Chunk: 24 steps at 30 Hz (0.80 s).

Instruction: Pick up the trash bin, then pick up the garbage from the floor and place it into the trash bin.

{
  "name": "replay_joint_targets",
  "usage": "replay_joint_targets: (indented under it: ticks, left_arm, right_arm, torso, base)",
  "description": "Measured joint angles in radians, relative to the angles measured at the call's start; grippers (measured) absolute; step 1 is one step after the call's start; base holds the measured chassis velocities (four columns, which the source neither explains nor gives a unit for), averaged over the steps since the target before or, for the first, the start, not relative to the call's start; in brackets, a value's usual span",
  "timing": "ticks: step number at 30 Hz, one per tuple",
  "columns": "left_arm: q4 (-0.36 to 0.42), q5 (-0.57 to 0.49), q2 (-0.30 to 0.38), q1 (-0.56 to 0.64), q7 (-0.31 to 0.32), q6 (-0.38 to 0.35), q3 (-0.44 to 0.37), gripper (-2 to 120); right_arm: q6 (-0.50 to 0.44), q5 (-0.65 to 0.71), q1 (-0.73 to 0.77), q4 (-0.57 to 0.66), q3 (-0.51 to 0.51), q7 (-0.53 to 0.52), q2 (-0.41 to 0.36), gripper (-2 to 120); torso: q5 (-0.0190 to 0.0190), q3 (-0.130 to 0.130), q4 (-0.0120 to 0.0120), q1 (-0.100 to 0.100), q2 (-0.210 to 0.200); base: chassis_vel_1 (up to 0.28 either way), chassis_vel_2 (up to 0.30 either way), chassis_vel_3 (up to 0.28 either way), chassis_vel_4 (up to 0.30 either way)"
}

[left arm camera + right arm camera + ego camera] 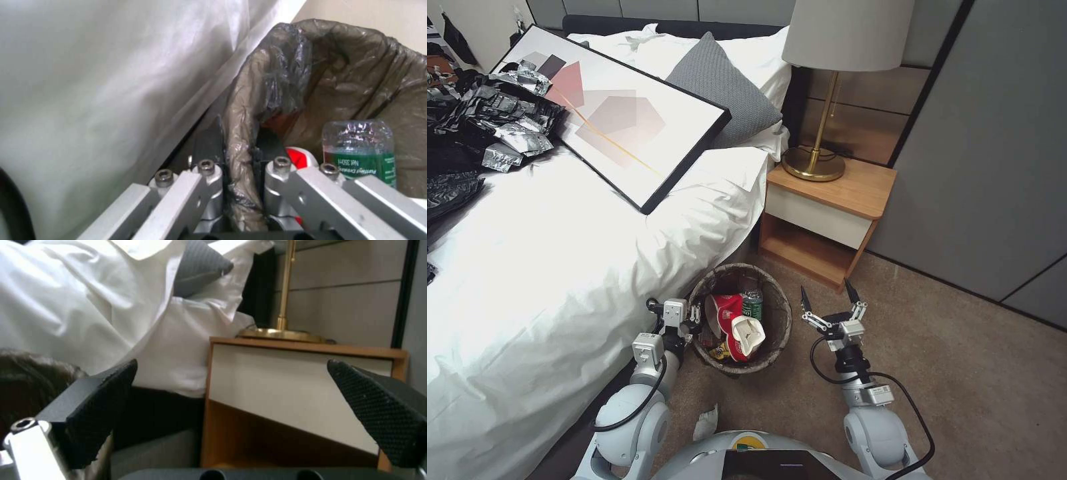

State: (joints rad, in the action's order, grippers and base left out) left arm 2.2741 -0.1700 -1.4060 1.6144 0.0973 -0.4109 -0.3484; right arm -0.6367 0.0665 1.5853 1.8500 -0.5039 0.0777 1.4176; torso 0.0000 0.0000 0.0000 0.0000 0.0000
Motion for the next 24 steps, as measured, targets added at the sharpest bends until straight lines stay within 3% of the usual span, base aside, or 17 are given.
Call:
replay_joint_targets:
  ticks: [24]
  left_arm:
    - [0.007, -0.002, -0.003, 0.003, 0.000, 0.003, -0.008, 6]
  right_arm:
    - [-0.002, 0.029, -0.040, -0.024, -0.003, 0.030, 0.000, 100]
  torso:
    - [-0.0001, 0.000, 0.0001, 0.000, 0.000]
  base:
    - [0.016, -0.013, -0.020, 0.020]
